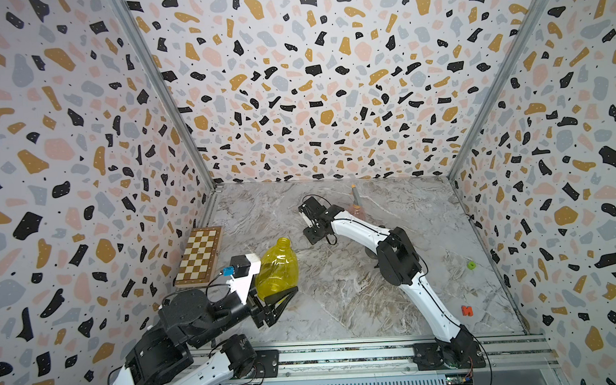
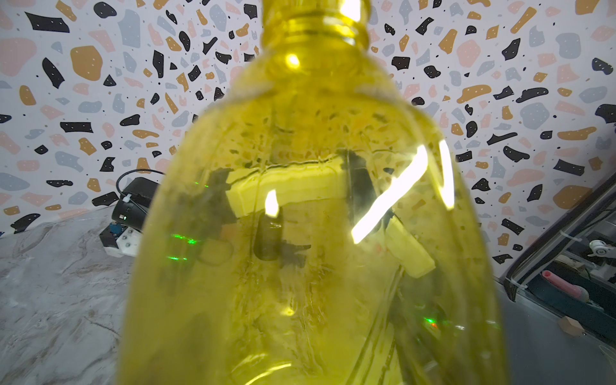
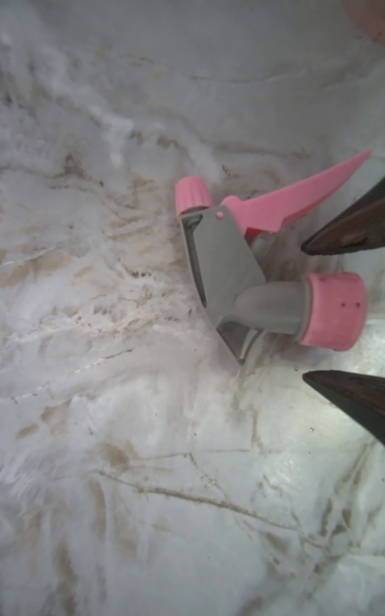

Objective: Attach spray nozzles to spray bottles
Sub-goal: Pick up the spray nozzle from the center of the board.

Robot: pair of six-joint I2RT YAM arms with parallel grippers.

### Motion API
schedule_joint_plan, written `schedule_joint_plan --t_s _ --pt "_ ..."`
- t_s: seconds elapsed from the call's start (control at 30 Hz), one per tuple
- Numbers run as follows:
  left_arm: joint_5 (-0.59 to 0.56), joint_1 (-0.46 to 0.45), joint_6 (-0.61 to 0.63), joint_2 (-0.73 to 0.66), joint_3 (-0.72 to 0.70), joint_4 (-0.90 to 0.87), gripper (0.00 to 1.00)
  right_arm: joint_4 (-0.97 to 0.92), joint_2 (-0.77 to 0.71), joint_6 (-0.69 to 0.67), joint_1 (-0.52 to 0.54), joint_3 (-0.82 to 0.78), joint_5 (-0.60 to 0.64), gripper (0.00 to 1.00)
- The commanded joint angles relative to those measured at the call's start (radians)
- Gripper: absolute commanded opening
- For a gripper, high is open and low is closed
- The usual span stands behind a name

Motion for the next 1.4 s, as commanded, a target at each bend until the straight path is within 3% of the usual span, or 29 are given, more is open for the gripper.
schedule_joint_plan --t_s 0.0,0.13,0.3,0.43,0.63,0.9,1.1,1.37 --pt "-0.011 0.003 0.000 0.007 0.012 0.024 0.00 -0.043 0.017 0.012 -0.007 0.049 -0.024 0.54" --pt "-0.010 0.002 0.000 0.011 0.010 0.026 0.00 -0.057 0.035 0.011 -0.009 0.077 -0.039 0.49" --pt "-0.011 0.003 0.001 0.014 0.009 0.028 0.00 -0.045 0.027 0.011 -0.011 0.072 -0.065 0.36" --pt "-0.011 0.003 0.005 0.019 0.010 0.027 0.00 0.031 -0.054 0.006 -0.010 -0.006 -0.093 0.29" --pt "-0.011 0.003 0.013 0.019 0.005 0.034 0.00 0.242 -0.321 0.045 -0.007 -0.232 -0.183 0.25" --pt "0.024 0.003 0.017 0.045 -0.021 0.108 0.00 0.474 -0.788 0.138 -0.001 -0.631 -0.266 0.23" --pt "0.136 0.003 0.017 0.122 -0.059 0.225 0.00 0.580 -1.148 0.206 -0.004 -0.881 -0.288 0.22" --pt "0.335 0.002 -0.001 0.255 -0.142 0.511 0.00 0.649 -1.527 0.245 -0.006 -1.034 -0.309 0.22"
